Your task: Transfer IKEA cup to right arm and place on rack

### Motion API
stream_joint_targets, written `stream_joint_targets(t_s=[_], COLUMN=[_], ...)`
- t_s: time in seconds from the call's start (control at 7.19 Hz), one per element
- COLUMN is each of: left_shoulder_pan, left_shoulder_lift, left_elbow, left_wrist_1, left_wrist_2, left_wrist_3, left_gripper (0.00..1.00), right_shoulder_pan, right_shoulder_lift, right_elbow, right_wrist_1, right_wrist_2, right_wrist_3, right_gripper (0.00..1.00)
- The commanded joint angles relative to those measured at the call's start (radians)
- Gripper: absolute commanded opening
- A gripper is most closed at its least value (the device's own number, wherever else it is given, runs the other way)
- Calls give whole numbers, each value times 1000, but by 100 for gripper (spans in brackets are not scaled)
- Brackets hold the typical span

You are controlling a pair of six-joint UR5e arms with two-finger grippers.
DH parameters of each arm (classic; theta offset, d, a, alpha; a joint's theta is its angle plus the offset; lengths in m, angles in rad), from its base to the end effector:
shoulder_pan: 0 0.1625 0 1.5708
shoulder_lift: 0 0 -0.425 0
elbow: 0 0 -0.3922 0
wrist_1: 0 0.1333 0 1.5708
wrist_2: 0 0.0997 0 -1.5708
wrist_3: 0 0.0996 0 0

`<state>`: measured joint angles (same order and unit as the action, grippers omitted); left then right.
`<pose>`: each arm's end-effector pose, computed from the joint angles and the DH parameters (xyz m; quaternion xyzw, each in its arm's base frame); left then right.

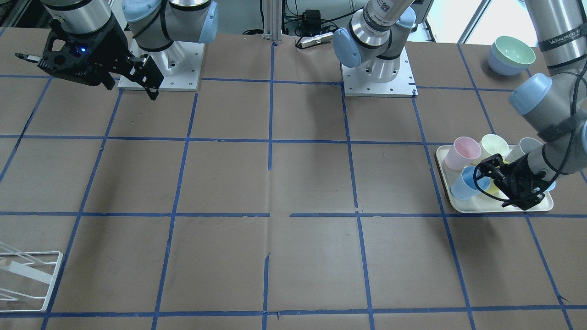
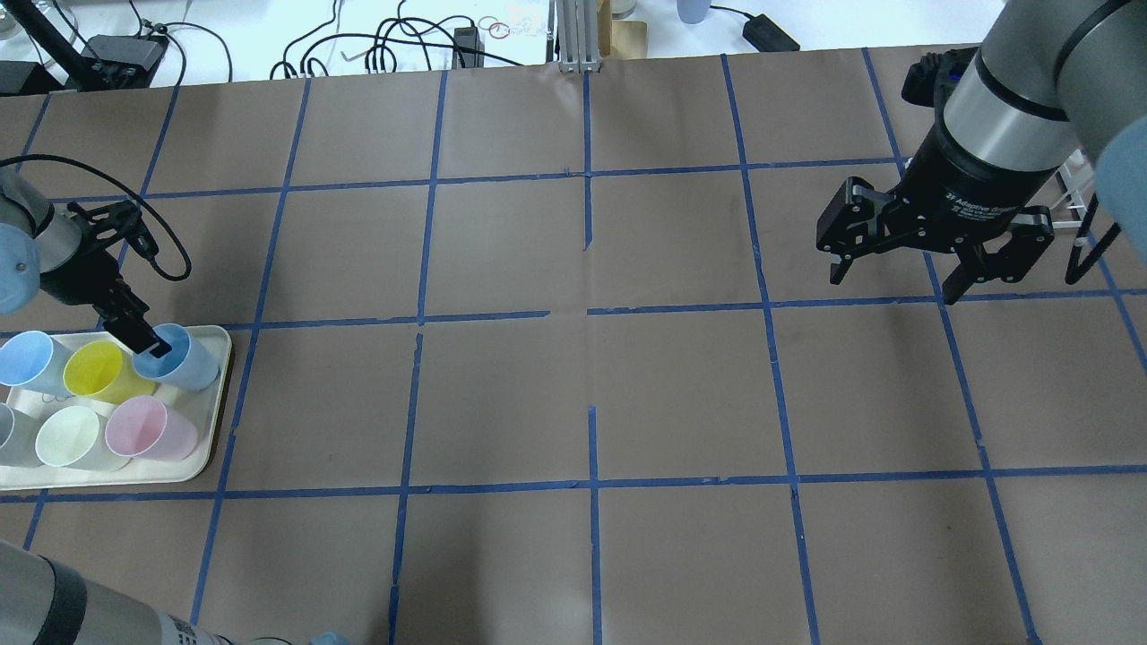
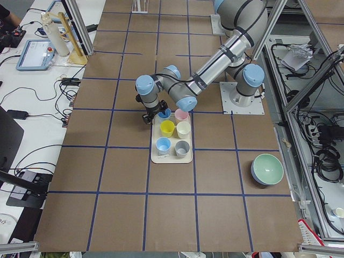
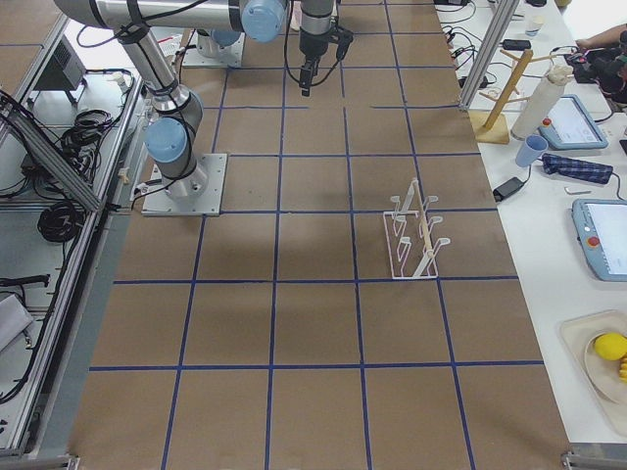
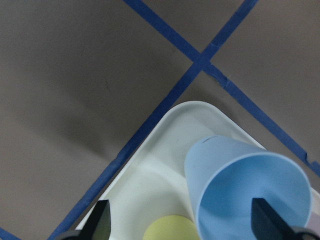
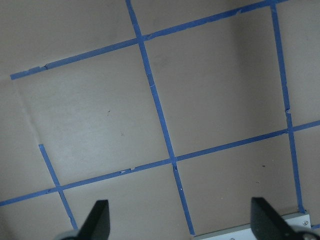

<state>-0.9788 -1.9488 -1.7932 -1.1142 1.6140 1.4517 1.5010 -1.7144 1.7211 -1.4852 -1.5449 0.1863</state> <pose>0.2082 -0.5407 0.2231 -0.4170 -0.9058 -0.0559 0.0500 0.1062 -0.4299 0.4722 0.1281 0.9906 0.0468 0.0102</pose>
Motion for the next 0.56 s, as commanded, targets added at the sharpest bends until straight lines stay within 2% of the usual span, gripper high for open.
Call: stream_joint_targets(t_s=[0.0, 0.14, 0.42], left_shoulder_pan=[0, 0, 2], left_shoulder_lift=[-10, -10, -9], left_elbow=[0, 0, 0], left_wrist_1=[1, 1, -4], left_wrist_2=[1, 1, 1], left_wrist_3=[1, -1, -7], left_gripper=[47, 23, 2], right_shoulder_pan=[1, 1, -1], right_shoulder_lift=[-5, -8, 2], right_elbow=[0, 0, 2], right_wrist_1=[22, 41, 29], right_wrist_2=[0, 6, 12], right_wrist_3=[1, 1, -57], right_gripper=[100, 100, 100])
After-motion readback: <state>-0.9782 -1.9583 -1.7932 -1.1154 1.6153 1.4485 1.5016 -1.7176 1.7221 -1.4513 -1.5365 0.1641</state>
